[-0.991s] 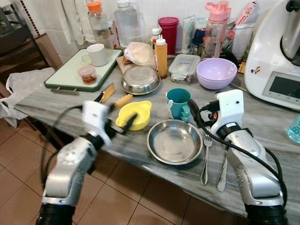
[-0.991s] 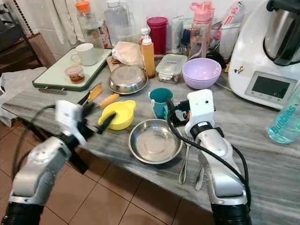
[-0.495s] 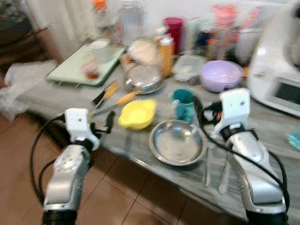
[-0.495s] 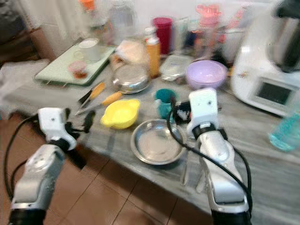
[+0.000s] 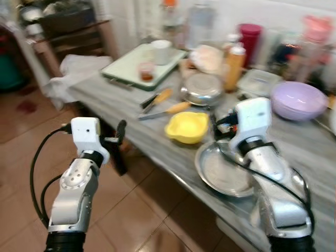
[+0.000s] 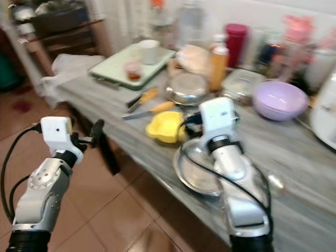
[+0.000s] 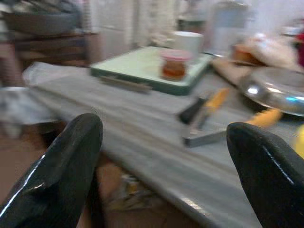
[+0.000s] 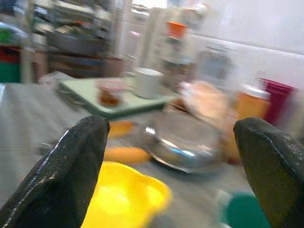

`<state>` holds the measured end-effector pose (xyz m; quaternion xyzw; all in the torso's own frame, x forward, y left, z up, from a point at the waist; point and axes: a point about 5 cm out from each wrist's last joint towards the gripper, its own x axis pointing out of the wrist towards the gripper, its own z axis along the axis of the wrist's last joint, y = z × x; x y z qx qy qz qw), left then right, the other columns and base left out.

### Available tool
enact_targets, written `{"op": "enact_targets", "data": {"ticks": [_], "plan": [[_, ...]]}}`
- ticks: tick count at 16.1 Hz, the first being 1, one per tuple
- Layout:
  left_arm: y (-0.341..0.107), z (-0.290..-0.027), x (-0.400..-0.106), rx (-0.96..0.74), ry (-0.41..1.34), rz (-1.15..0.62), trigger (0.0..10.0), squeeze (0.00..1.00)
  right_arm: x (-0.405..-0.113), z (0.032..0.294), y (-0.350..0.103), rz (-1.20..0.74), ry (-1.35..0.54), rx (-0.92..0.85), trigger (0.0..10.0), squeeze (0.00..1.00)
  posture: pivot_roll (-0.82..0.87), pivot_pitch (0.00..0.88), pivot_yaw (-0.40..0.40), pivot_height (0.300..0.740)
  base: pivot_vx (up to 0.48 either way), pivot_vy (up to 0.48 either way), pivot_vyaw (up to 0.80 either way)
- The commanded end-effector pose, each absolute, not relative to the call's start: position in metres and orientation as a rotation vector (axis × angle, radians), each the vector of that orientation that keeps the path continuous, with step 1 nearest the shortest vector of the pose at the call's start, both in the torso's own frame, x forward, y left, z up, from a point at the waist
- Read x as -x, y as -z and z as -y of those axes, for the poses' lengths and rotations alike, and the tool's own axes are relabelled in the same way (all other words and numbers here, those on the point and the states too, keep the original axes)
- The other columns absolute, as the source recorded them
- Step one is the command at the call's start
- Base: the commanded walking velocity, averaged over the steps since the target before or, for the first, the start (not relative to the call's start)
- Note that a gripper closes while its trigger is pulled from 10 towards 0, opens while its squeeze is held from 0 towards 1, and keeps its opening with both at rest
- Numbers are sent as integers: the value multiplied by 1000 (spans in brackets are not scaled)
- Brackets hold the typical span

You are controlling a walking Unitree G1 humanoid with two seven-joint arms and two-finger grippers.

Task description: Setting the table

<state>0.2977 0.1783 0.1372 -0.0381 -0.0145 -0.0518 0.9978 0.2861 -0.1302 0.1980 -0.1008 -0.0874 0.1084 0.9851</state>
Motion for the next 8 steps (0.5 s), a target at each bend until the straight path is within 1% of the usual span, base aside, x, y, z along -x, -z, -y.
{"op": "enact_targets", "data": {"ticks": [1, 6, 8], "plan": [[-138, -178, -299, 66, 99, 31, 10000, 0, -287, 132, -199, 178, -217, 209, 10000, 0, -63, 0, 50, 740, 0, 0, 800], [-138, -177, -299, 63, 102, 31, 10000, 0, -288, 134, -199, 177, -215, 212, 10000, 0, -64, 0, 49, 740, 0, 0, 800], [-138, -177, -299, 59, 102, 30, 10000, 0, -288, 134, -199, 177, -218, 213, 10000, 0, -62, 0, 47, 740, 0, 264, 800]]}}
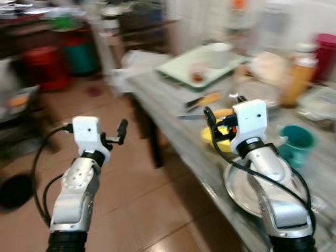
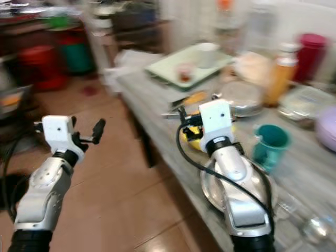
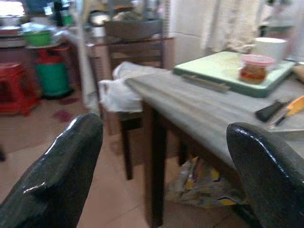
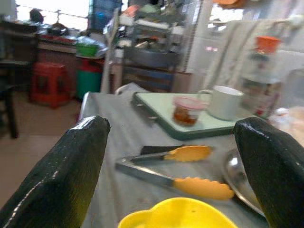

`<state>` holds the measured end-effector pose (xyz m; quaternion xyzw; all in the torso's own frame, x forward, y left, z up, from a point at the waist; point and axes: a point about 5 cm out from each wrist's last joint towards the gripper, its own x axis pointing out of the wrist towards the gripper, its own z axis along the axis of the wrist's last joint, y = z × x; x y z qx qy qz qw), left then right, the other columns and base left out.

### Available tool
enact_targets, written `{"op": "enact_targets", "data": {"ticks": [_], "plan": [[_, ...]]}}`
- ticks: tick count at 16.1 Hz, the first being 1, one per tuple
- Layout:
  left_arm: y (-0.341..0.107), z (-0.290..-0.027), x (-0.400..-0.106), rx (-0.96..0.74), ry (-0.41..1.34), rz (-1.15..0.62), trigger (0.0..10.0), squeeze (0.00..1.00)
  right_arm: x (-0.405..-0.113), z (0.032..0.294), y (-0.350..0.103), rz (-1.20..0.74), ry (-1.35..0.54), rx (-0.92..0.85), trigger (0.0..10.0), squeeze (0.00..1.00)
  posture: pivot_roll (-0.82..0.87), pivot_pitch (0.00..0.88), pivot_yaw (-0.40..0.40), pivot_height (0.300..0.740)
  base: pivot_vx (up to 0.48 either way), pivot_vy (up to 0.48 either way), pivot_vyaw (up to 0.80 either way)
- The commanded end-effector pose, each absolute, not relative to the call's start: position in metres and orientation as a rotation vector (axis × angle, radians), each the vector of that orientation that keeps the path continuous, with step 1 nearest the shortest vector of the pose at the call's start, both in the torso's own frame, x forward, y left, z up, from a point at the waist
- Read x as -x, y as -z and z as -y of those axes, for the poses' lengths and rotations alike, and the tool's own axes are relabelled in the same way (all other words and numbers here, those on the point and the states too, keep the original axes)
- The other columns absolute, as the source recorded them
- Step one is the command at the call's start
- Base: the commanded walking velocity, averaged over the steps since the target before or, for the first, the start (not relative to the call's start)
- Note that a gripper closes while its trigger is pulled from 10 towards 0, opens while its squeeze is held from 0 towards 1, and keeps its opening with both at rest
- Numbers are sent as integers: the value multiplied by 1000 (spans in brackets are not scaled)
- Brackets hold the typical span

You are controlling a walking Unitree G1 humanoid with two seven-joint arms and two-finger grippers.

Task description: Setting the table

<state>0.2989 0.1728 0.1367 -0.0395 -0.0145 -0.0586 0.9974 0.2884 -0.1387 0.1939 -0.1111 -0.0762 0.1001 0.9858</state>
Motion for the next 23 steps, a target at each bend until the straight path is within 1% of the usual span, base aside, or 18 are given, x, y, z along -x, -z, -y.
{"op": "enact_targets", "data": {"ticks": [1, 5, 11, 16, 22, 23], "plan": [[-139, -178, -300, 58, 101, 32, 10000, 0, -289, 134, -198, 177, -220, 207, 10000, 0, -58, 0, 46, 740, 0, 349, 800], [-138, -178, -299, 54, 101, 30, 10000, 0, -290, 133, -198, 179, -228, 196, 10000, 0, -56, 0, 46, 740, 0, 385, 695], [-136, -175, -299, 52, 101, 16, 10000, 0, -290, 133, -199, 185, -230, 181, 10000, 0, -57, 0, 46, 740, 0, 480, 0], [-134, -166, -301, 55, 107, 9, 10000, 0, -292, 133, -195, 180, -229, 193, 10000, 0, -58, 0, 44, 740, 0, 480, 0], [-132, -160, -302, 57, 111, 4, 10000, 0, -295, 135, -189, 161, -229, 200, 10000, 0, -58, 0, 40, 740, 0, 480, 764], [-128, -161, -300, 57, 106, -2, 10000, 0, -296, 135, -187, 156, -232, 199, 10000, 0, -58, 0, 40, 740, 0, 0, 450]]}}
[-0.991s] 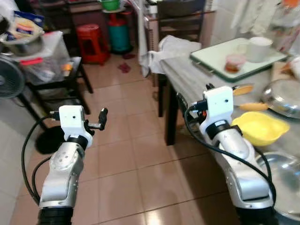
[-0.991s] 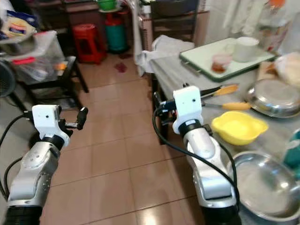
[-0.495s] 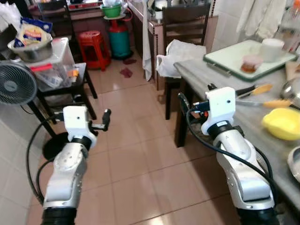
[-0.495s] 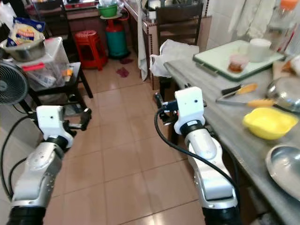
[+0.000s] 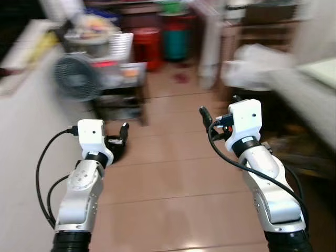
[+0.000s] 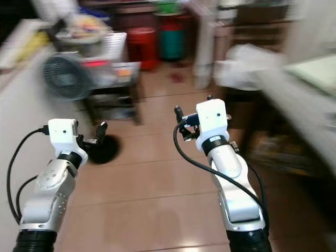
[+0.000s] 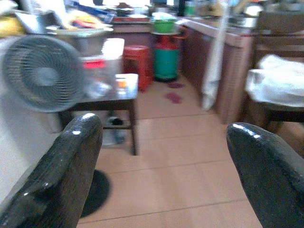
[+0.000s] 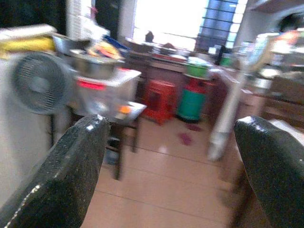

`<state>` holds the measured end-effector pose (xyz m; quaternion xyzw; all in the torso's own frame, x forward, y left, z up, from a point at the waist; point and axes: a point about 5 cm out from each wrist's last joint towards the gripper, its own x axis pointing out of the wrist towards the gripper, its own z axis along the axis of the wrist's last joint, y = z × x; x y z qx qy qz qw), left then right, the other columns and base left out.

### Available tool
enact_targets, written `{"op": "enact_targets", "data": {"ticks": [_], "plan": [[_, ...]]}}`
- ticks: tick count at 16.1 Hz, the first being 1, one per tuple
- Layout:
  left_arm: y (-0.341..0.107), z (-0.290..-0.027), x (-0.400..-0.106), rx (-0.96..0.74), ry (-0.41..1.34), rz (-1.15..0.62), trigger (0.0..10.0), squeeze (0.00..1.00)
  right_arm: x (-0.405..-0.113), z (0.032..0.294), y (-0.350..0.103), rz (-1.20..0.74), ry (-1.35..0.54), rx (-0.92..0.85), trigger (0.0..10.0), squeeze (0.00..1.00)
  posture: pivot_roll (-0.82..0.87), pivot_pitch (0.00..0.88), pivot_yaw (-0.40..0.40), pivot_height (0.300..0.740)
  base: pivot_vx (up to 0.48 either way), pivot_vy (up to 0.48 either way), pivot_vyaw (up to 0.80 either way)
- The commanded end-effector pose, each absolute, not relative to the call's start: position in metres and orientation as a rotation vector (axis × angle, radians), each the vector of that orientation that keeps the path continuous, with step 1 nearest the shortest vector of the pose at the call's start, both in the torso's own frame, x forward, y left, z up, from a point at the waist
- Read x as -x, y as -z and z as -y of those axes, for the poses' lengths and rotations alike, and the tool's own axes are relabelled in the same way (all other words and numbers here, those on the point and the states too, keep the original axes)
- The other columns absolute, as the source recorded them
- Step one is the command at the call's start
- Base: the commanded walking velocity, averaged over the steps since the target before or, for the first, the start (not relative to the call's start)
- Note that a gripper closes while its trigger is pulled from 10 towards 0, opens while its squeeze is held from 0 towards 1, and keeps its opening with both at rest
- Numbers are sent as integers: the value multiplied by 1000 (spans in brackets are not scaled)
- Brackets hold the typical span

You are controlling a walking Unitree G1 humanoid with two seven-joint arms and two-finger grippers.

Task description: Setting the table

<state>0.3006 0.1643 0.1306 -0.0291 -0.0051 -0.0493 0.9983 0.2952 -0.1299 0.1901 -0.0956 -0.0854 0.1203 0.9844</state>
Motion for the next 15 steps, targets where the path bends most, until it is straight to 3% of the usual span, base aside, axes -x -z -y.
{"op": "enact_targets", "data": {"ticks": [1, 10, 15], "plan": [[-122, -160, -298, 54, 109, -15, 10000, 0, -296, 135, -185, 149, -236, 195, 10000, 0, -58, 0, 40, 740, 0, 0, 0], [-72, -167, -294, 21, 68, -146, 10000, 0, -308, 147, -140, 15, -232, 184, 10000, 0, -36, 0, 31, 740, 0, 0, 0], [-14, -169, -279, 11, 49, -359, 10000, 0, -306, 148, -59, -267, -200, 74, 10000, 0, -21, 0, 20, 740, 0, 0, 0]]}}
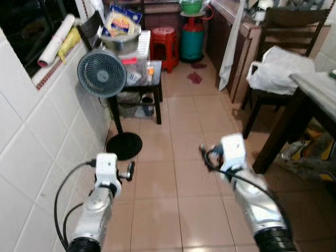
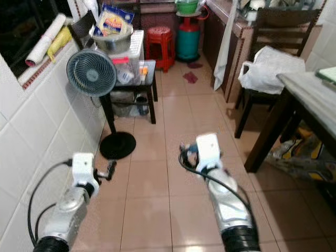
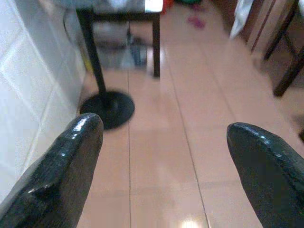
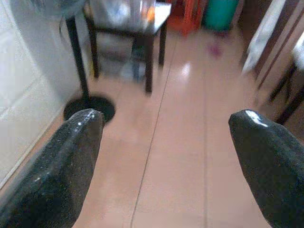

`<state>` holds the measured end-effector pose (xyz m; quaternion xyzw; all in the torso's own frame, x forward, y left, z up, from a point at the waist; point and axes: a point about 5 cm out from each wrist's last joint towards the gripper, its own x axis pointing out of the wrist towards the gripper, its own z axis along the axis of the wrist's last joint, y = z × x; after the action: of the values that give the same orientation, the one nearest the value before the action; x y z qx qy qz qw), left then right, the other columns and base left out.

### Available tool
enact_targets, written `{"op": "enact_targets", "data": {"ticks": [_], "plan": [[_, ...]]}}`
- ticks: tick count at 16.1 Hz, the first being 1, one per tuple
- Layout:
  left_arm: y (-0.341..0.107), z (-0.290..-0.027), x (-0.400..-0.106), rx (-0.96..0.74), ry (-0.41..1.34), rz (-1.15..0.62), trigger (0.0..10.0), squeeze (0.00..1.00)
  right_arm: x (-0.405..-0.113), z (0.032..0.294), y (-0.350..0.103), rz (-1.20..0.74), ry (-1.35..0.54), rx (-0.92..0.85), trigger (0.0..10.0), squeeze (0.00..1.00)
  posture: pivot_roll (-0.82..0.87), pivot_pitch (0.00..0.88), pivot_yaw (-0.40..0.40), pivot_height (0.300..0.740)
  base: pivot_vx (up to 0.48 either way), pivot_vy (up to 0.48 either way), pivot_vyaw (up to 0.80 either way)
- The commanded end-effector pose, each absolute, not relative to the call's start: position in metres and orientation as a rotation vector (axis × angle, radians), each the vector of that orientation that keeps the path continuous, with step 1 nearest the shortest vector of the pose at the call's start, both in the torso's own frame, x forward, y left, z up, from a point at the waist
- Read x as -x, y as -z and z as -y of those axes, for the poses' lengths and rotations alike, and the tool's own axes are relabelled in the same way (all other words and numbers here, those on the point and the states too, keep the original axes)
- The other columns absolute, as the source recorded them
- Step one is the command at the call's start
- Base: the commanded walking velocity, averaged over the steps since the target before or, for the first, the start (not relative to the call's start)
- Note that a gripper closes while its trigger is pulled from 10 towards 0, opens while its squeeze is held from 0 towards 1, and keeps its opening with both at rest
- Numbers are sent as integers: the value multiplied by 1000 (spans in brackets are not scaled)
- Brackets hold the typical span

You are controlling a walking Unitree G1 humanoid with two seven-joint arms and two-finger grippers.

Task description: Setting the table

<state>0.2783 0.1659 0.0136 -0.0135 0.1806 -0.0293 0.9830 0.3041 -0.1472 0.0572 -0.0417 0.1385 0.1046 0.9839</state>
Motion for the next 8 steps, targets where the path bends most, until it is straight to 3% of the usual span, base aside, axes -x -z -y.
{"op": "enact_targets", "data": {"ticks": [1, 4, 8], "plan": [[0, -170, -272, -17, 53, -420, 10000, 0, -302, 149, -39, -349, -170, 26, 10000, 0, -19, 0, 18, 740, 0, 0, 0], [29, -177, -253, -7, 13, -567, 10000, 0, -287, 158, -5, -491, -102, -13, 10000, 0, -17, 0, 16, 740, 0, 0, 0], [66, -181, -213, -23, 35, -818, 10000, 0, -246, 171, 45, -742, -32, -41, 10000, 0, -36, 0, 12, 740, 0, 0, 0]]}}
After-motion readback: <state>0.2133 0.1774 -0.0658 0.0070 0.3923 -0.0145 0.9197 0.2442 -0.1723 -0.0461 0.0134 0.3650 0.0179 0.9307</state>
